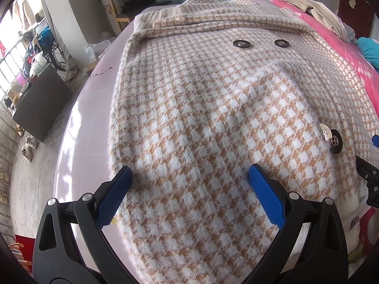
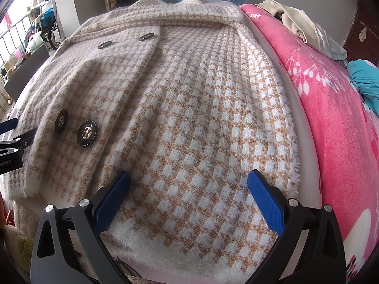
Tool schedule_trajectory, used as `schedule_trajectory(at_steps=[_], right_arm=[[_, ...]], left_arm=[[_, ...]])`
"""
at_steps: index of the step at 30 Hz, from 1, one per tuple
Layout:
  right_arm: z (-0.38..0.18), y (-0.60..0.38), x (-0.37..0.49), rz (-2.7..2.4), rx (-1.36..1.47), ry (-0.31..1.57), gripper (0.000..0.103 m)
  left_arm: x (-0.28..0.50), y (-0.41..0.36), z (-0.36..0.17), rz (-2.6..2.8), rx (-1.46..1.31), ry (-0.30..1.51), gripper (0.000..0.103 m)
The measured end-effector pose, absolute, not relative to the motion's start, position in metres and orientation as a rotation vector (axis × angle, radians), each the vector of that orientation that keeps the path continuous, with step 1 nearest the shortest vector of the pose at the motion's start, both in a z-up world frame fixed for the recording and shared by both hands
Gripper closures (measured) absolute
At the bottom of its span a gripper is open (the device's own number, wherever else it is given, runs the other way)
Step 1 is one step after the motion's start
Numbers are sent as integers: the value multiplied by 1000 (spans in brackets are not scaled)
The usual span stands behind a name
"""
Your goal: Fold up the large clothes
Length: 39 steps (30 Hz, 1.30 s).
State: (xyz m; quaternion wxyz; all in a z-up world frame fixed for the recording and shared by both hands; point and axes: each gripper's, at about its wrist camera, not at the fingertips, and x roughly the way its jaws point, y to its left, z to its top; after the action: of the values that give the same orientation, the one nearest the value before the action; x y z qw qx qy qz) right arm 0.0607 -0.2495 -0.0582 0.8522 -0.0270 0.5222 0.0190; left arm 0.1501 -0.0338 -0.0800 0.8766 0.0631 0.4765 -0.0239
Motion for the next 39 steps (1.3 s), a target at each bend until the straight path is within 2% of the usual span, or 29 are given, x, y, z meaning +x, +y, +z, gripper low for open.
schedule_trajectory(at_steps=[19, 24, 39], right_arm=[[-37, -254, 54, 129, -44, 1065, 7], [-53, -250, 55, 116, -107, 1122, 7], [-57, -251, 51, 123, -96, 1113, 6]], left_arm=[[151, -34, -80, -52, 136, 999, 7], [151, -34, -80, -54, 138, 1002, 7], [151, -30, -79, -72, 140, 990, 7]])
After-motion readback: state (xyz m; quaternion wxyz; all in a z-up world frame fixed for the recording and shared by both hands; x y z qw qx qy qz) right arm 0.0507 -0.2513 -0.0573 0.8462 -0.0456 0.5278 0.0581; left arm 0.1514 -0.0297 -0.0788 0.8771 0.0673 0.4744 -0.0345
